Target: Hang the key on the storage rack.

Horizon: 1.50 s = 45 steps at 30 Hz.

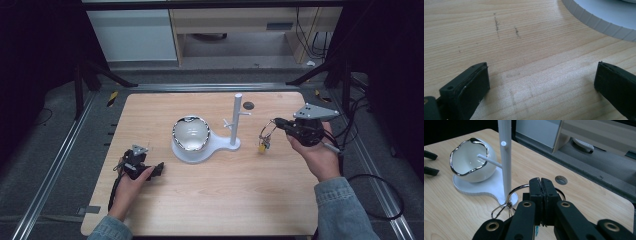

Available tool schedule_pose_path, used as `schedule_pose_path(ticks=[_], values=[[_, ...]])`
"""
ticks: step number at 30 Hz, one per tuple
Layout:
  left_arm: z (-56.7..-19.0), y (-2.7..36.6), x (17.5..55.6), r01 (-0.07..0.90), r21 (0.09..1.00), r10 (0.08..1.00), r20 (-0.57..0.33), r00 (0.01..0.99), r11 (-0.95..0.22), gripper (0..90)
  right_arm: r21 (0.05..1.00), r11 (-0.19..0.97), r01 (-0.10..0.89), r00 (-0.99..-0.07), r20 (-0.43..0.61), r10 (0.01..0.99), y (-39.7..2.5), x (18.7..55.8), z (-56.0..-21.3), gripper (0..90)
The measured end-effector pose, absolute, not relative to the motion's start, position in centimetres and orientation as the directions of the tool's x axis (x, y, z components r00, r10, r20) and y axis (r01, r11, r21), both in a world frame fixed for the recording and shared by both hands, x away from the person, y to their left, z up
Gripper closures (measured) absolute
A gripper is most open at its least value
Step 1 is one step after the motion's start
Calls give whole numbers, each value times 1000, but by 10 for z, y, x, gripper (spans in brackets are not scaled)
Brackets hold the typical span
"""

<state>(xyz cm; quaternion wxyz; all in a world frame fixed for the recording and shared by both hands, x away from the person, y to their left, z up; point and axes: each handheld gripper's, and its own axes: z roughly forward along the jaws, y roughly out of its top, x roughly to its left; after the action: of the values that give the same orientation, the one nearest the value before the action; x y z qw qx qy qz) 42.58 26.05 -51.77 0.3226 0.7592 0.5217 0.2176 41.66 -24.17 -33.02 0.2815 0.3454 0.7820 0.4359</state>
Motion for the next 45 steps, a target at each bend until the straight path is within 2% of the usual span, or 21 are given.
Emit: schedule_pose_path(ticks=[45], values=[[-518, 261, 426, 650, 717, 931, -6, 366, -251, 0, 889, 397, 227, -636, -174, 752, -217, 420, -293, 889]])
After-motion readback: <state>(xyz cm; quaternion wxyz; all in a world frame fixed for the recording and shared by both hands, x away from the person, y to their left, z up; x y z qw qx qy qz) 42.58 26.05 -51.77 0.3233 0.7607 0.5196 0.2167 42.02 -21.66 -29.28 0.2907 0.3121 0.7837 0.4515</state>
